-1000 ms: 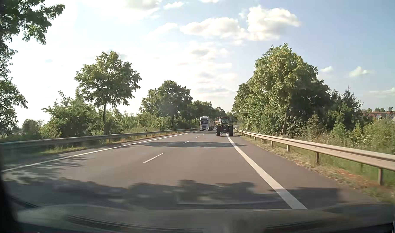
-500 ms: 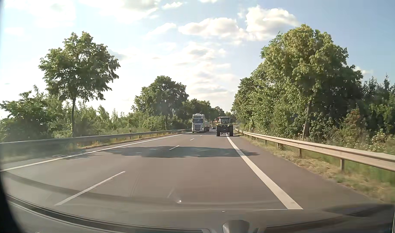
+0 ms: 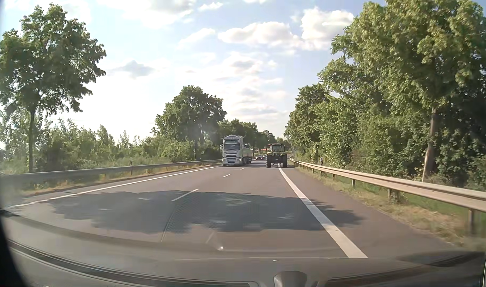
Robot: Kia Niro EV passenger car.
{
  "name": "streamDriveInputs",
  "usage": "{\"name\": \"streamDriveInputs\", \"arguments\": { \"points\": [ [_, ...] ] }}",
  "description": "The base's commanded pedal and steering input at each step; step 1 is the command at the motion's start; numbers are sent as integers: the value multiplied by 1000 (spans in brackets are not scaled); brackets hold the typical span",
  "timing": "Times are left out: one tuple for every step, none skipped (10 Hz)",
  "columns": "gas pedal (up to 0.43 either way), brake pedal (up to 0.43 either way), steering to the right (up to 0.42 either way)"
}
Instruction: Follow the waypoints while adhering to traffic rules and regulations
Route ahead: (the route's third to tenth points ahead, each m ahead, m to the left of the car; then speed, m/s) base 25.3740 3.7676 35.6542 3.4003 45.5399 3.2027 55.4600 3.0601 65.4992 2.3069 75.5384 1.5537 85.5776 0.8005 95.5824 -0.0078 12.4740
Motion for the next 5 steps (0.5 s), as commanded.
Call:
{"name": "streamDriveInputs", "arguments": {
  "points": [
    [150, 6, 4],
    [150, 6, 3],
    [150, 6, 4],
    [150, 6, 4],
    [150, 6, 3]
  ]
}}
